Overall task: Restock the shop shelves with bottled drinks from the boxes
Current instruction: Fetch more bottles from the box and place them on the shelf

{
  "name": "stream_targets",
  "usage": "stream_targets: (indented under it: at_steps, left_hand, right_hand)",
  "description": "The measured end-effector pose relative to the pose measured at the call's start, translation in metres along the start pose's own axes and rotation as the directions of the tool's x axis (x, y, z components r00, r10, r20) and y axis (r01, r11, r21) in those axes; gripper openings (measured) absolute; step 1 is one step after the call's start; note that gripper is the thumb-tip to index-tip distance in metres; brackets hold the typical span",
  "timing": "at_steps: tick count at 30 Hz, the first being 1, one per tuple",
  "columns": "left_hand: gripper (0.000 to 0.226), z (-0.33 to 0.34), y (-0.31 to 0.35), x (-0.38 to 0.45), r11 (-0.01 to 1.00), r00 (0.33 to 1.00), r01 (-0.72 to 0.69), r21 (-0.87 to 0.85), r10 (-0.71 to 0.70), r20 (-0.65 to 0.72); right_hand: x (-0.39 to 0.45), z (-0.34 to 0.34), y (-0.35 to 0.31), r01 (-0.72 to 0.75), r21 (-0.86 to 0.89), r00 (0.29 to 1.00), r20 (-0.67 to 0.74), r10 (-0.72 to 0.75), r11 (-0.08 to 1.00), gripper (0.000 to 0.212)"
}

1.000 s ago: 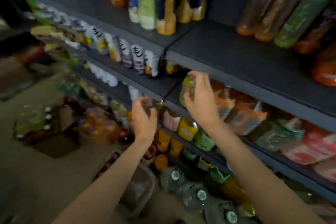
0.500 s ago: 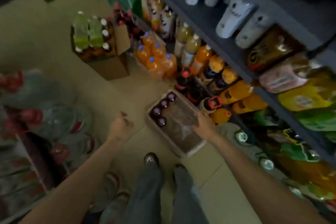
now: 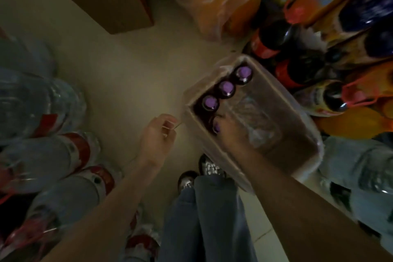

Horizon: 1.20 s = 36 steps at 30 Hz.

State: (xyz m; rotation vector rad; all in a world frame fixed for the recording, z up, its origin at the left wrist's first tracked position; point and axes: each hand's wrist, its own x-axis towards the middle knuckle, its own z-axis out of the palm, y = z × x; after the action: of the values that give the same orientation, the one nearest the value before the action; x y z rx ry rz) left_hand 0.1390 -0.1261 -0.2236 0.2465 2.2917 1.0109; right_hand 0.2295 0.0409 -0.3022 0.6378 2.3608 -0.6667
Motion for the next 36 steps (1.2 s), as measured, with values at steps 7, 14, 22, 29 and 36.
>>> stream_targets:
  at_steps: [7,14,22,29,36]
  left_hand:
    - [0.057,0.010,-0.009,-0.018,0.992,0.980,0.130,0.000,-0.128,0.154]
    - [0.063,0.014,0.060,-0.019,0.952,0.951,0.134,-0.277,-0.045,0.305]
    - [0.065,-0.034,0.006,-0.001,0.870,0.932,0.361,-0.335,-0.347,0.102]
    - [0.059,-0.019,-0.038,-0.004,0.823,0.897,0.422,-0.381,-0.439,0.044]
    - [0.058,-0.038,0.040,-0.028,0.862,0.917,0.399,-0.313,-0.369,0.151]
  right_hand:
    - [-0.042,-0.064,-0.026,0.051,0.115,0.994,-0.103,-0.039,0.992,0.026]
    - [-0.093,-0.201,-0.080,0.432,0.285,0.888,-0.302,-0.348,0.856,0.017]
    - [0.027,-0.090,-0.030,0.106,0.170,0.992,-0.083,-0.093,0.980,0.043]
    - [0.074,-0.016,-0.036,0.067,-0.146,0.996,-0.056,-0.076,0.987,0.060]
    - [-0.043,-0.125,-0.028,0.077,0.038,0.994,-0.080,-0.074,0.996,0.035]
